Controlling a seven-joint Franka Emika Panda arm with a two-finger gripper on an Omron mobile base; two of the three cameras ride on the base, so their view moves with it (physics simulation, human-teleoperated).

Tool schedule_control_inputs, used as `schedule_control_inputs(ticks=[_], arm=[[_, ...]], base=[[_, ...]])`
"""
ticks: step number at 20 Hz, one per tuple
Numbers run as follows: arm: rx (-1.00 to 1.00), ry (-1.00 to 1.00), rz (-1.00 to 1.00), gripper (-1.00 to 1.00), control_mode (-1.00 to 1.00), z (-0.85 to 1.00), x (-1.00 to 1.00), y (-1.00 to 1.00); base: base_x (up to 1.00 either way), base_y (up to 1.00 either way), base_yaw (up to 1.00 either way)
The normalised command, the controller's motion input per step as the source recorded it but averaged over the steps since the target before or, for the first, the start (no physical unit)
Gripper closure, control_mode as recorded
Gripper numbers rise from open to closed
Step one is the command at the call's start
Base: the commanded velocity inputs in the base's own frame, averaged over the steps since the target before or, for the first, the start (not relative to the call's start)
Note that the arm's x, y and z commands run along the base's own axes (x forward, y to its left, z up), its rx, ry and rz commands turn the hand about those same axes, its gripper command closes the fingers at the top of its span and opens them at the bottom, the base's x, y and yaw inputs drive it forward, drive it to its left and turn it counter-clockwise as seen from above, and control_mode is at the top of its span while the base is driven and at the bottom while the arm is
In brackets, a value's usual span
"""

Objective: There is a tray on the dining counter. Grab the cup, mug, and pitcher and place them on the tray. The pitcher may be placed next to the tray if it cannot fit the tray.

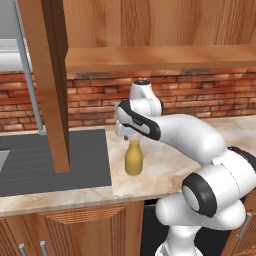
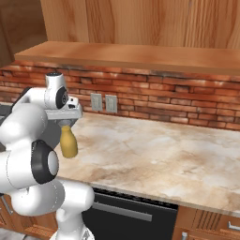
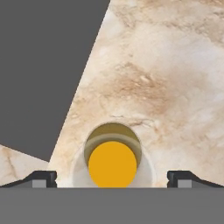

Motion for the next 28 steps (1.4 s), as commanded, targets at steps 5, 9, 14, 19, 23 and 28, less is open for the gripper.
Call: schedule_control_inputs(ticks=[5,9,14,19,23,28], arm=[[0.00,0.00,0.00,-1.00,-1.00,-0.08,0.00,0.00],[0.00,0.00,0.00,-1.00,-1.00,-0.08,0.00,0.02],[0.00,0.00,0.00,-1.00,-1.00,-0.05,0.00,0.06],[0.00,0.00,0.00,-1.00,-1.00,-0.06,0.00,0.04],[0.00,0.00,0.00,-1.00,-1.00,-0.10,0.00,0.00],[0.00,0.00,0.00,-1.00,-1.00,-0.13,0.00,0.00]], base=[[0.00,0.00,0.00],[0.00,0.00,0.00],[0.00,0.00,0.00],[0.00,0.00,0.00],[0.00,0.00,0.00],[0.00,0.00,0.00]])
